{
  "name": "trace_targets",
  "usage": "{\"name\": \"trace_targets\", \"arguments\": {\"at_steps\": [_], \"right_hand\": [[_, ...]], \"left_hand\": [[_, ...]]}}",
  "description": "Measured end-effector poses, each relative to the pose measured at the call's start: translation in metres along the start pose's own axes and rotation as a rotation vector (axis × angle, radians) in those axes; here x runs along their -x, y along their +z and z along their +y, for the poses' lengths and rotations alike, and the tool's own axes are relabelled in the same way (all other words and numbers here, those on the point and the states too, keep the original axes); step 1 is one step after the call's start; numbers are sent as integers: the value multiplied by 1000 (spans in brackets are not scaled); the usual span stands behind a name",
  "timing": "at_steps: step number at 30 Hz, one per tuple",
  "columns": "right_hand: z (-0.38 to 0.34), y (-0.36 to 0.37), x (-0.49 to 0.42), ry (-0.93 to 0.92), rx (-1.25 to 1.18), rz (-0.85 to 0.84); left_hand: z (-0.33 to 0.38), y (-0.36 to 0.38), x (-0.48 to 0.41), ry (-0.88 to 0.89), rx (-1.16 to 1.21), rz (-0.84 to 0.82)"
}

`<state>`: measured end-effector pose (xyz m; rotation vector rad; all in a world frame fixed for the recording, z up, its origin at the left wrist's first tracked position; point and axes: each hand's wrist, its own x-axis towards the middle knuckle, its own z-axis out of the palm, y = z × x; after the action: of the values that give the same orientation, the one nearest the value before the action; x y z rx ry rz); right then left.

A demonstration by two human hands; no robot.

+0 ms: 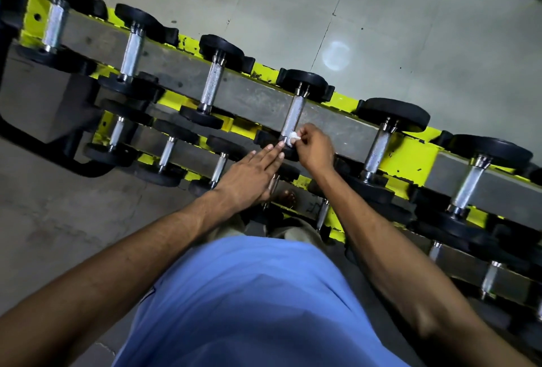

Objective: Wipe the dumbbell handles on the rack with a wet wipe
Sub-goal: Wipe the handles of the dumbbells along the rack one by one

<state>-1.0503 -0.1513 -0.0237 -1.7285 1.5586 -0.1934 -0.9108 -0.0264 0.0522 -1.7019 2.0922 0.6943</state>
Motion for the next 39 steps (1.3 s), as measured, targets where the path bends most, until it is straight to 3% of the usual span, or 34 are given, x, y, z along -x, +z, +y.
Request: {"name": "trace_targets", "arguments": {"at_steps": [4, 12, 18, 22, 28, 31, 33, 35, 39], "right_hand": [[12, 23, -27, 241, -235, -157], [1, 13, -21, 341, -446, -176], [-14, -6, -43, 363, -655, 24], [-37, -14, -78, 500, -989, 86], [-34, 4, -83, 552, -1142, 137], [-31, 15, -76, 515, -1183, 269], [-31, 22, -66, 413, -982, 429], [-36, 23, -49, 203, -584, 534], [-32, 8, -33, -369, 199, 427]], "left_hand": [[-2, -2, -1, 23, -16, -11], [-13, -3, -2, 76, -19, -12], [-20, -1, -4, 98, -4, -13], [-24, -1, -3, 123, -6, -20], [-31, 0, -8, 145, -21, -17], [-32, 1, -8, 162, -28, -25], [-34, 1, -8, 167, -18, -21], [-36, 0, -7, 176, -12, -15], [-40, 2, -9, 196, -2, -8]]}}
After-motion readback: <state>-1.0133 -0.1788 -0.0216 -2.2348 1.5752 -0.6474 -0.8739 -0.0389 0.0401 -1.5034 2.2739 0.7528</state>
